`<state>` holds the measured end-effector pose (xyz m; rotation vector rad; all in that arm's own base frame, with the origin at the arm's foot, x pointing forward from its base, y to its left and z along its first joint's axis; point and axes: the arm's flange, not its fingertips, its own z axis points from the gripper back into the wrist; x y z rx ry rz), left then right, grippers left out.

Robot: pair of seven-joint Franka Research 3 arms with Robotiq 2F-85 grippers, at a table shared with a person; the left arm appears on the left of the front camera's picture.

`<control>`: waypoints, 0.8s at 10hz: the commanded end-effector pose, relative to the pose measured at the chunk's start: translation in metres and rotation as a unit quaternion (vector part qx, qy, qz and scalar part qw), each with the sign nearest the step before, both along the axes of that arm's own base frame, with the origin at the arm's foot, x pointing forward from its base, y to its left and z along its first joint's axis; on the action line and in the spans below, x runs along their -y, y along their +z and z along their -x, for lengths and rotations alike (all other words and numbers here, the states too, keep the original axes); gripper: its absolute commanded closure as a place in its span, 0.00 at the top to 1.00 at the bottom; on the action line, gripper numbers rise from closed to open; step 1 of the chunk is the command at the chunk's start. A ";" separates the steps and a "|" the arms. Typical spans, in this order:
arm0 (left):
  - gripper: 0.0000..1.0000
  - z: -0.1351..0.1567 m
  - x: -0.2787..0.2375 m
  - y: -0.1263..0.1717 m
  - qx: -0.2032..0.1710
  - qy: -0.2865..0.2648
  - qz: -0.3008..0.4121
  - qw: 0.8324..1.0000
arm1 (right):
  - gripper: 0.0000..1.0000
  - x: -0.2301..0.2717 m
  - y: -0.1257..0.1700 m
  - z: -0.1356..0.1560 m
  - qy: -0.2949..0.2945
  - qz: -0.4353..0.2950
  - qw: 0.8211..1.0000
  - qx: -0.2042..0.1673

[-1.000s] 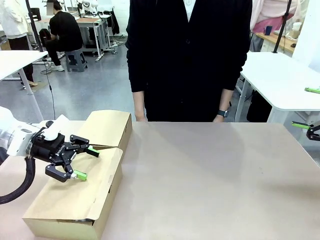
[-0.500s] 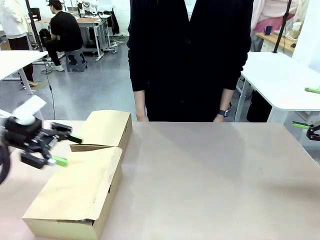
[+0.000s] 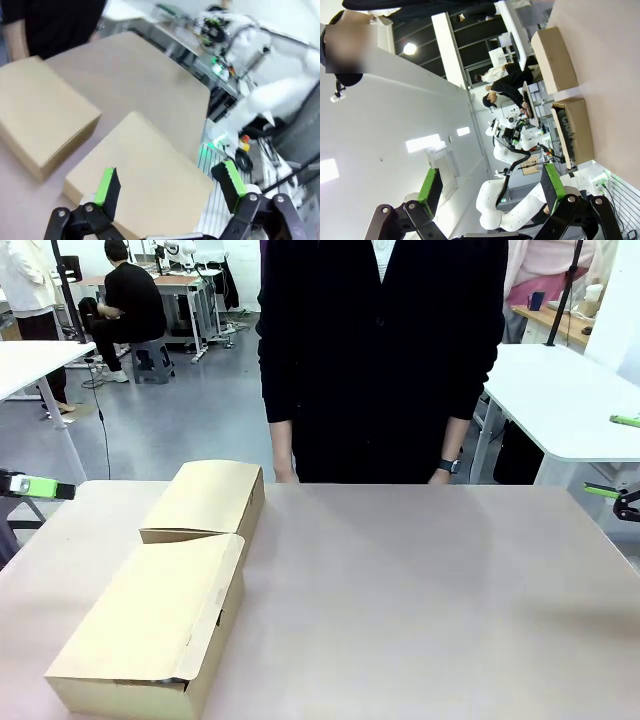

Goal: Place items inside the box.
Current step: Close the lid of the Mailer Box closest to the robot.

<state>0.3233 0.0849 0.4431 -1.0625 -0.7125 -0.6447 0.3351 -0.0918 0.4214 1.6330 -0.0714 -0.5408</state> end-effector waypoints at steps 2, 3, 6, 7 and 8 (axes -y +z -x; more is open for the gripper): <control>1.00 -0.019 0.011 -0.044 -0.283 0.095 0.092 0.950 | 1.00 0.001 0.005 0.002 0.004 -0.001 1.000 -0.005; 1.00 -0.025 0.005 -0.054 -0.299 0.119 0.101 0.941 | 1.00 0.001 0.005 0.002 0.004 -0.001 1.000 -0.005; 1.00 -0.018 0.000 -0.055 -0.240 0.072 0.048 0.967 | 1.00 0.001 0.005 0.002 0.004 -0.001 1.000 -0.005; 1.00 -0.018 0.000 -0.055 -0.240 0.072 0.048 0.967 | 1.00 0.001 0.005 0.002 0.004 -0.001 1.000 -0.005; 1.00 -0.018 0.000 -0.055 -0.240 0.072 0.048 0.967 | 1.00 0.001 0.005 0.002 0.004 -0.001 1.000 -0.005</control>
